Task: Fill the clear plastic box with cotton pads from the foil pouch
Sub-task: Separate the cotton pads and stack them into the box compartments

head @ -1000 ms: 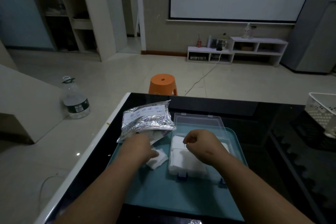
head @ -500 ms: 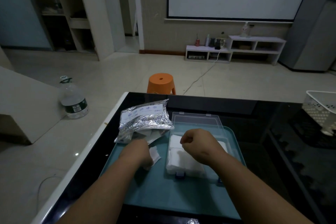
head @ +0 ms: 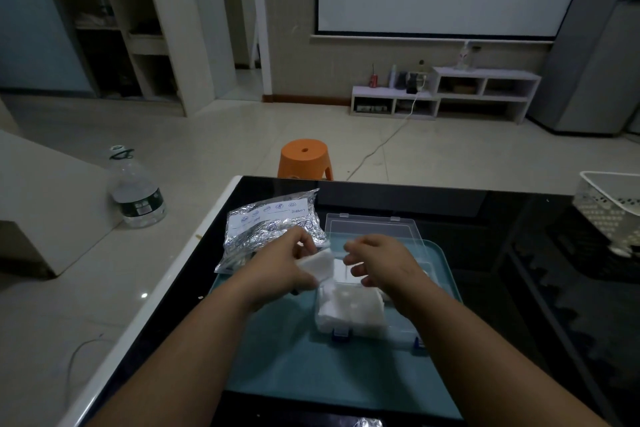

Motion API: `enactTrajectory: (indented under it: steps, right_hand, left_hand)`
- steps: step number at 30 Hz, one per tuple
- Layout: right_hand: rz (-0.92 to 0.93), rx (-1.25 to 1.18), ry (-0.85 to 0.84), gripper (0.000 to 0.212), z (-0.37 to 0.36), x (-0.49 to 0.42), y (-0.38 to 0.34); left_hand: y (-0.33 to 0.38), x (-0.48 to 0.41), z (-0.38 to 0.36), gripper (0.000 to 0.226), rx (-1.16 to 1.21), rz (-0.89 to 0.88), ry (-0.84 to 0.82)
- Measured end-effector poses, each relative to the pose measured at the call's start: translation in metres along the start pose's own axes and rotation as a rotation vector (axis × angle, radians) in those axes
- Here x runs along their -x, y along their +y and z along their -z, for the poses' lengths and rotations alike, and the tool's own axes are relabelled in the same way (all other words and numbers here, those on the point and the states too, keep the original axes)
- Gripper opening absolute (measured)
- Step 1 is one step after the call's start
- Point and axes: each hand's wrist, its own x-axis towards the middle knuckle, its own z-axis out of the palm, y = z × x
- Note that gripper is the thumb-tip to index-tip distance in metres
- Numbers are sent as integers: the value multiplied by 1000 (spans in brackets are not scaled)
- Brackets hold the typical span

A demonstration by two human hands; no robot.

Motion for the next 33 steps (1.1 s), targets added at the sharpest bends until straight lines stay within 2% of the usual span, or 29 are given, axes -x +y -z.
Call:
enactTrajectory:
  steps: [3,8,11,14,16,19,21,23,28,33]
  right_hand:
    - [-67,-48,-15,24,4,2,-4]
    - [-223,-31,-56,18,4,4,-5]
    - [-243,-3,-66,11,3,2,-4]
    - [-195,-76,-4,12,4,-3,-5]
    - [-152,-162,76,11,7,-6,-4]
    - [-76,-227,105,8,13,-7,-5]
    - [-18,-190,96,10,16,-6,-6]
    - [17,-155,83,12,17,-4,-7]
    - [146,86,133,11,9,-3,-3]
    - [240,264,137,11,1,-5,2]
  left_hand:
    - [4,-1,-4,39,-1,-31,-46]
    - [6,0,-8,38,-28,-46,-128]
    - [8,3,-8,39,-36,-38,-173]
    - [9,3,-8,56,0,9,-163]
    - [7,2,-8,62,60,46,-99]
    - [5,-2,-7,50,117,87,-5]
    - [4,-3,-7,33,147,116,30]
    - [5,-4,-8,27,220,138,49]
    - [10,-3,-13,28,345,155,62]
    - [15,-1,-20,28,428,157,3]
